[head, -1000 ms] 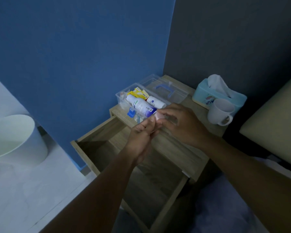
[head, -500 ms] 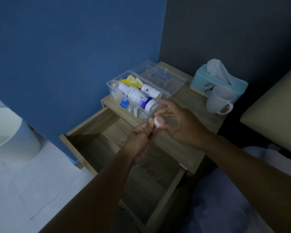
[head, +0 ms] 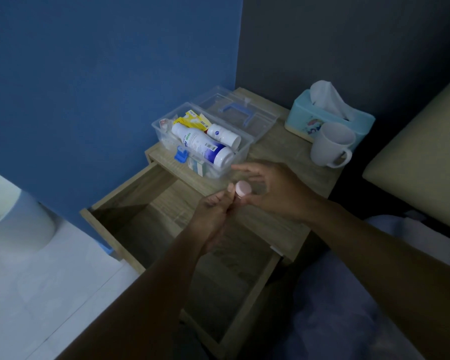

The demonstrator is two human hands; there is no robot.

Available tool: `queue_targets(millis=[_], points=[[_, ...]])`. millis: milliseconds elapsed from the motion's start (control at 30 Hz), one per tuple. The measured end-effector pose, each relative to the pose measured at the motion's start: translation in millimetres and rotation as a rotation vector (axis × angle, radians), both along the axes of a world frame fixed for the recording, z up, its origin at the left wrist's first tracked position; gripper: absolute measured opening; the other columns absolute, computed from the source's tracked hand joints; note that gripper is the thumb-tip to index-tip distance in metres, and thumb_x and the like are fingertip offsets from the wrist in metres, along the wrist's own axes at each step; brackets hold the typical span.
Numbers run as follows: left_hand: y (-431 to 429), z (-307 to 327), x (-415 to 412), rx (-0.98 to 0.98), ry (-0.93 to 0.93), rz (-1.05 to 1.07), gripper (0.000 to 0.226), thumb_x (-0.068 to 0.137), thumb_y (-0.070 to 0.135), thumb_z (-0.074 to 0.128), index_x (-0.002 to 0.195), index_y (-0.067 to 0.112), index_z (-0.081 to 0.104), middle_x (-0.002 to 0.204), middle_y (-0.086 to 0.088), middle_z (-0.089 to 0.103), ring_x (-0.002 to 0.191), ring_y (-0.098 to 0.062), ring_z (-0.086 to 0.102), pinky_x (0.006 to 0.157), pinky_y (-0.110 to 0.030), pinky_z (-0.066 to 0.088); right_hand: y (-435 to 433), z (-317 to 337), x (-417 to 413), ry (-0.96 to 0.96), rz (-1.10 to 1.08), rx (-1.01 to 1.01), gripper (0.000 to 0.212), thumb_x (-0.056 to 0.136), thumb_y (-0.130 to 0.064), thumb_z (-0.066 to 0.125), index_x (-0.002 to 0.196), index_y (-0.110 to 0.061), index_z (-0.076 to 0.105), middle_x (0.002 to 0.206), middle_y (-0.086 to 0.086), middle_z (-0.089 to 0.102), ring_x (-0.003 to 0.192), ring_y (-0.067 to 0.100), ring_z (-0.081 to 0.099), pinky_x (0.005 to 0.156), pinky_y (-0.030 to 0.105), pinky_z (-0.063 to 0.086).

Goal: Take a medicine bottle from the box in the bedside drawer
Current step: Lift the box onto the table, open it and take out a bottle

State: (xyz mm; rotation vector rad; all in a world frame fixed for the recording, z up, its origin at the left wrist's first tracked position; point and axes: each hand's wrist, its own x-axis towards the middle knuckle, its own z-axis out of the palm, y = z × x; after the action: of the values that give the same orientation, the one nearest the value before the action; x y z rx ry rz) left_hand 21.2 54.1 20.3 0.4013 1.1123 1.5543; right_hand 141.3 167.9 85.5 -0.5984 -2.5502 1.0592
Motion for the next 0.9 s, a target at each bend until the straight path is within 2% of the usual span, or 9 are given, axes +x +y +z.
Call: queue_targets(millis=[33, 100, 167, 267, 333, 467, 567, 733, 900], points=[[0.6, -1.4, -0.2, -0.024, 0.013, -0.006, 0.048, 0.092, 0.040, 0.057, 0.118, 0.002, 0.069, 0.119, -0.017, 0.071, 0.117, -0.022, 0.066, 0.091, -0.025, 0.053, -1.3, 0.1, -0.7, -0.016, -0.026, 0.038, 0.067, 0.067, -0.042, 0.082, 0.130, -0.028, 0.062, 0.112, -0.026, 0.063, 0.103, -0.016, 0.061, 0.084, 0.007, 0.052], [1.5, -4.0, -0.4, -0.054, 0.029, -0.013, 0.037, 0.096, 0.034, 0.055, 0.112, 0.007, 0.074, 0.116, -0.011, 0.074, 0.113, -0.019, 0.069, 0.084, -0.020, 0.054, -1.1, 1.3, -2.8, -0.042, -0.083, 0.160, 0.057, 0.065, -0.056, 0.077, 0.110, -0.021, 0.073, 0.097, -0.016, 0.071, 0.087, -0.005, 0.066, 0.074, 0.021, 0.057], [2.1, -4.8, -0.7, -0.050, 0.038, -0.023, 0.037, 0.099, 0.031, 0.052, 0.116, 0.005, 0.071, 0.119, -0.008, 0.073, 0.116, -0.016, 0.066, 0.090, -0.021, 0.052, 0.6, 4.5, -3.8, -0.048, -0.061, 0.201, 0.046, 0.074, -0.052, 0.074, 0.089, -0.009, 0.076, 0.084, 0.002, 0.075, 0.076, 0.011, 0.069, 0.070, 0.035, 0.055], [3.0, -1.9, 0.1, -0.007, -0.004, -0.031, 0.046, 0.098, 0.035, 0.051, 0.121, -0.001, 0.066, 0.122, -0.012, 0.071, 0.118, -0.017, 0.065, 0.095, -0.025, 0.052, 3.1, 5.9, -3.8, -0.014, 0.034, 0.186, 0.026, 0.080, -0.026, 0.078, 0.101, -0.010, 0.078, 0.101, -0.001, 0.077, 0.090, 0.001, 0.067, 0.080, 0.025, 0.056], [5.6, 0.9, 0.8, 0.017, -0.045, -0.016, 0.047, 0.098, 0.034, 0.049, 0.123, -0.004, 0.064, 0.122, -0.016, 0.070, 0.119, -0.019, 0.065, 0.101, -0.026, 0.050, 4.1, 5.6, -1.4, -0.002, 0.040, 0.173, 0.031, 0.081, -0.013, 0.078, 0.111, -0.014, 0.076, 0.111, -0.006, 0.074, 0.101, -0.003, 0.065, 0.089, 0.022, 0.054], [11.2, 1.8, 0.0, -0.007, -0.092, 0.008, 0.044, 0.100, 0.028, 0.048, 0.121, -0.007, 0.061, 0.125, -0.019, 0.067, 0.117, -0.023, 0.064, 0.104, -0.030, 0.047, 9.2, 5.6, 6.4, 0.130, -0.085, -0.086, 0.043, 0.081, -0.003, 0.075, 0.115, -0.029, 0.072, 0.117, -0.013, 0.071, 0.109, -0.002, 0.067, 0.093, 0.021, 0.056], [11.4, -2.3, -2.6, -0.045, -0.097, -0.015, 0.030, 0.101, 0.021, 0.049, 0.120, 0.004, 0.064, 0.116, -0.014, 0.072, 0.106, -0.020, 0.067, 0.102, -0.034, 0.050, 17.4, 6.0, 14.7, 0.217, -0.176, -0.126, 0.044, 0.084, -0.006, 0.073, 0.114, -0.038, 0.069, 0.116, -0.018, 0.070, 0.108, -0.003, 0.067, 0.092, 0.018, 0.055], [15.4, -3.4, -1.8, -0.023, -0.168, -0.087, 0.036, 0.102, 0.013, 0.045, 0.137, 0.017, 0.052, 0.121, -0.018, 0.070, 0.108, -0.026, 0.070, 0.094, -0.036, 0.056, 29.5, -20.7, 38.6, 0.219, -0.507, -0.096, 0.030, 0.082, -0.029, 0.080, 0.110, -0.024, 0.073, 0.106, -0.006, 0.071, 0.095, 0.004, 0.068, 0.084, 0.023, 0.058], [22.5, -0.5, 6.9, -0.023, -0.078, -0.113, 0.043, 0.094, 0.013, 0.060, 0.137, 0.017, 0.053, 0.126, -0.011, 0.068, 0.109, -0.022, 0.070, 0.098, -0.034, 0.054, 16.3, -62.6, 63.0, 0.213, -0.668, -0.268, 0.024, 0.071, -0.019, 0.088, 0.083, -0.027, 0.070, 0.087, -0.003, 0.075, 0.078, 0.005, 0.071, 0.075, 0.024, 0.059]])
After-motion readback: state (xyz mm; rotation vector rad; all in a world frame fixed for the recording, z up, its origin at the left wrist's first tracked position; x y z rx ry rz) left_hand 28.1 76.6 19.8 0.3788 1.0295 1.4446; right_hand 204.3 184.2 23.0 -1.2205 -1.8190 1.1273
